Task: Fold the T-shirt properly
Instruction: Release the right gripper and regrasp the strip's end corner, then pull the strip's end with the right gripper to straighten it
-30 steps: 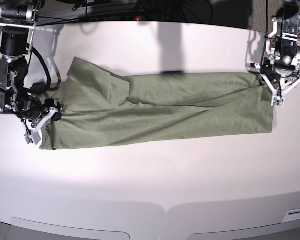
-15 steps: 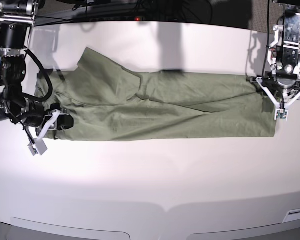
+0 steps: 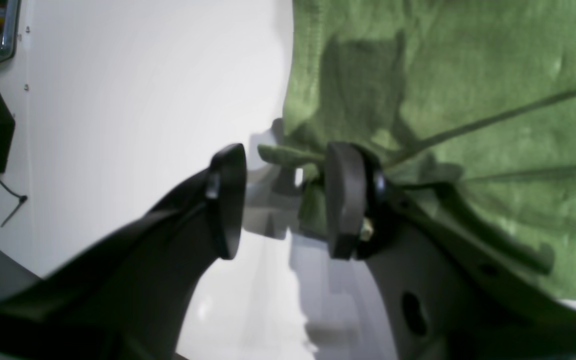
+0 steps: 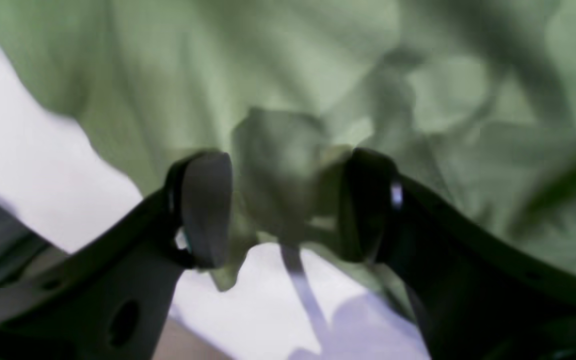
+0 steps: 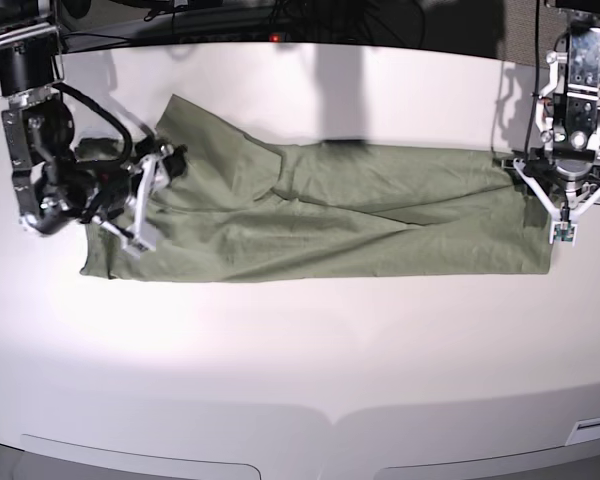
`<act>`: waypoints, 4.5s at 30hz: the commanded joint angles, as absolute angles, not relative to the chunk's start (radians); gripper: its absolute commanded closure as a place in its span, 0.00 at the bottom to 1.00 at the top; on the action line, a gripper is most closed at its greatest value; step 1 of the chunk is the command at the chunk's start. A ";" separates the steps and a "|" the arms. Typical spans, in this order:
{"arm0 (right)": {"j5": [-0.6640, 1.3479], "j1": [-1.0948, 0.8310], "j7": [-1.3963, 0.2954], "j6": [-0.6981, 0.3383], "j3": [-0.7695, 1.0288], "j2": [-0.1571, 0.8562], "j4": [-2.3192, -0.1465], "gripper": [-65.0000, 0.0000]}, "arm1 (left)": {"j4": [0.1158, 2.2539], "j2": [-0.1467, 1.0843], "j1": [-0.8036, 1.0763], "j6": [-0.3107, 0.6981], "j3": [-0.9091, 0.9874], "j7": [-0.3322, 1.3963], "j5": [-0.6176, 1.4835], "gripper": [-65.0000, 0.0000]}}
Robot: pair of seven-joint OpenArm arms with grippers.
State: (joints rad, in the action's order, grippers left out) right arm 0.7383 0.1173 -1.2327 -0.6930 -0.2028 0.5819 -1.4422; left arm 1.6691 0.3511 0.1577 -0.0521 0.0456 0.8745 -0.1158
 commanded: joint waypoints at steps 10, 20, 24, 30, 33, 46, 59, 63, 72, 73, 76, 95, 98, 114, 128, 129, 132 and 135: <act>0.678 0.136 -1.304 -0.698 -0.395 0.629 -1.725 0.42 | 1.685 0.363 0.147 -0.060 0.052 0.863 -0.130 0.61; 0.793 0.075 -1.396 -0.698 -0.404 0.629 -1.908 0.42 | 1.685 0.363 0.149 -0.060 0.052 0.867 -0.130 0.61; 0.792 0.013 -1.396 -0.698 -0.446 0.638 -1.908 0.42 | 1.685 0.362 0.149 -0.060 0.052 0.865 -0.110 0.61; 0.634 -0.001 -1.374 -0.698 -0.562 0.683 -1.908 0.42 | 1.685 0.361 0.149 -0.060 0.052 0.866 -0.086 0.61; 0.548 -0.001 -1.330 -0.698 -0.593 0.690 -1.908 0.42 | 1.685 0.360 0.149 -0.060 0.052 0.866 -0.086 0.61; 0.501 -0.004 -1.282 -0.698 -0.622 0.696 -1.904 0.63 | 1.685 0.360 0.149 -0.060 0.052 0.867 -0.086 0.61; 0.453 -0.019 -1.216 -0.698 -0.622 0.691 -1.743 0.64 | 1.685 0.361 0.149 -0.060 0.052 0.873 -0.086 0.61; 0.448 -0.029 -1.220 -0.698 -0.623 0.690 -1.743 0.89 | 1.685 0.360 0.149 -0.060 0.052 0.873 -0.086 0.61; 0.449 -0.031 -1.187 -0.698 -0.623 0.690 -1.758 1.00 | 1.685 0.361 0.149 -0.060 0.052 0.874 -0.086 0.61; 0.449 -0.031 -1.186 -0.698 -0.623 0.690 -1.771 1.00 | 1.685 0.361 0.149 -0.060 0.052 0.874 -0.086 0.61; 0.457 -0.031 -1.205 -0.698 -0.623 0.696 -1.831 1.00 | 1.685 0.361 0.149 -0.060 0.052 0.873 -0.086 0.61; 0.665 -0.036 -1.245 -0.698 -0.615 1.014 -2.082 1.00 | 1.685 0.361 0.149 -0.060 0.052 0.874 -0.086 0.61; 0.662 -0.036 -1.245 -0.698 -0.608 1.036 -2.136 1.00 | 1.685 0.360 0.149 -0.060 0.052 0.874 -0.086 0.61; 0.722 -0.036 -1.274 -0.698 -0.451 1.061 -2.200 1.00 | 1.685 0.360 0.149 -0.060 0.052 0.889 -0.086 0.61; 0.744 -0.034 -1.159 -0.698 -0.115 1.036 -2.199 1.00 | 1.685 0.360 0.149 -0.060 0.052 0.889 -0.086 0.61; 0.741 -0.034 -1.157 -0.698 -0.105 1.036 -2.199 1.00 | 1.685 0.360 0.149 -0.060 0.052 0.889 -0.086 0.61; 0.735 -0.034 -1.137 -0.698 -0.103 1.025 -2.178 1.00 | 1.685 0.360 0.149 -0.060 0.052 0.889 -0.086 0.61; 0.734 -0.034 -1.114 -0.698 -0.103 0.964 -2.107 1.00 | 1.685 0.360 0.149 -0.060 0.052 0.889 -0.086 0.61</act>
State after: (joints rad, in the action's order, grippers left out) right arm 0.7338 -0.0452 -1.1286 -0.7006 -0.1127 0.9401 -2.0930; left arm 1.6691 0.3489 0.1604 -0.0521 0.0456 0.8978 -0.0776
